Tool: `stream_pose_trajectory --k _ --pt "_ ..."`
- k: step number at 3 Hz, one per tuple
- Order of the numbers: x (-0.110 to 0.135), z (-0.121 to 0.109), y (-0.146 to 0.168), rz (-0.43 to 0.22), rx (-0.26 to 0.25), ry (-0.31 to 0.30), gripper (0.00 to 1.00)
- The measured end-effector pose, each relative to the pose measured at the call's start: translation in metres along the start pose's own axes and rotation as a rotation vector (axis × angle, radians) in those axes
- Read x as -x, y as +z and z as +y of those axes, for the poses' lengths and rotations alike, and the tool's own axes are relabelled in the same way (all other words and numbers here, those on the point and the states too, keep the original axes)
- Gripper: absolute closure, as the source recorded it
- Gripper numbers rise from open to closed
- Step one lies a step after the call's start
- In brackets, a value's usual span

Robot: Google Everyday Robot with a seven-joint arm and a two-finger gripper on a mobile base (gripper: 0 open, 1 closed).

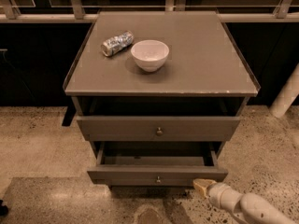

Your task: Close middle drawer

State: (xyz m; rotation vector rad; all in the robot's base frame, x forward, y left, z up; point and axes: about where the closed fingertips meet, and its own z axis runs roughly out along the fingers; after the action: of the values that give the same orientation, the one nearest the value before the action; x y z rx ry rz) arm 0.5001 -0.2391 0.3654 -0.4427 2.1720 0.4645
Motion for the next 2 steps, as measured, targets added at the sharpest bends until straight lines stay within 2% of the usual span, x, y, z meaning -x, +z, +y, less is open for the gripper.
stream_pose_trajectory --k 1,2 --pt "-0.001 0.001 -0.001 0.000 0.000 0.000 1.00" --pt "0.027 -0.008 0.017 -0.036 -0.002 -0.052 1.00"
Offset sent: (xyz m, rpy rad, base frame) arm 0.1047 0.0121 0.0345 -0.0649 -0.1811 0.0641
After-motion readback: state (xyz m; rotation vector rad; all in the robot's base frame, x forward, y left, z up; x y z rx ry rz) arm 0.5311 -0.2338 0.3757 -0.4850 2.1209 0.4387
